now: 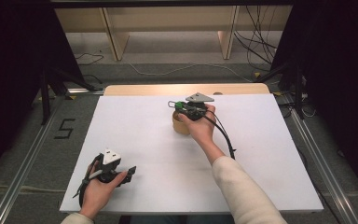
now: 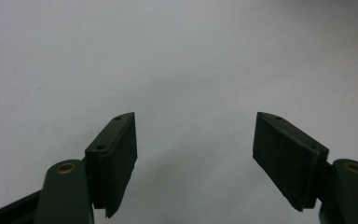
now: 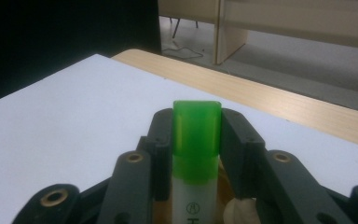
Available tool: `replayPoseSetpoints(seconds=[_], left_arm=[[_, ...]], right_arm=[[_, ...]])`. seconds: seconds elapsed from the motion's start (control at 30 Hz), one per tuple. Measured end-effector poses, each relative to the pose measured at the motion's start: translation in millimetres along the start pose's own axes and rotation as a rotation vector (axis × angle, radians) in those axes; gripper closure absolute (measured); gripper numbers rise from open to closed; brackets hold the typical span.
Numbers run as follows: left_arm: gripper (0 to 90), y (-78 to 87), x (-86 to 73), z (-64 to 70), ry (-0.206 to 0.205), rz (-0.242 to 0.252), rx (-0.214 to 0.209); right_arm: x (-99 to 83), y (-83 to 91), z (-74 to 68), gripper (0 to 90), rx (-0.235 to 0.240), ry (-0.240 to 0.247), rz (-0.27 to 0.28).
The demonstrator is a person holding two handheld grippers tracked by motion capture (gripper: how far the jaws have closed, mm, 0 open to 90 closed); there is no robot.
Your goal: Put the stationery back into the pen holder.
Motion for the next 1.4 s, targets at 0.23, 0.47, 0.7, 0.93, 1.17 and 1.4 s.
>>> replayPoseSetpoints(seconds=[0.23,0.47,0.7,0.93,1.17,1.4], left_arm=[[30.5,0.1,0.2,0.2,0.003,0.004,0.001],[30.6,0.0,0.0,0.0,0.002,0.004,0.004],[30.6,0.1,-0.2,0.4,0.003,0.001,0.006],[30.6,-0.2,-0.6,0.3,0.005,0.000,0.005],[30.5,-0.2,-0.9,0.3,0.007,0.000,0.007],[30.6,-0.7,-1.4,0.4,0.007,-0.002,0.007]], right_arm=[[1.7,6.7,-0.4,51.5,0.020,0.004,-0.010],[-0.6,23.3,1.2,38.8,0.043,0.033,-0.043],[-5.0,40.8,4.5,35.7,0.059,0.063,-0.060],[-6.8,52.0,12.0,34.5,0.052,0.070,-0.049],[-13.1,65.8,14.8,32.7,0.063,0.078,-0.059],[-23.2,79.7,17.4,31.8,0.073,0.087,-0.075]])
Point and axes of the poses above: each handheld gripper's, and its own axes: y roughly backward along the jaws, x roughly out of its top, z roughly to its right, the point moved 9 cm from there along -y, roughly forward along the jaws, and after that the axes turned 12 degrees about -x, right-handed, at the moved point
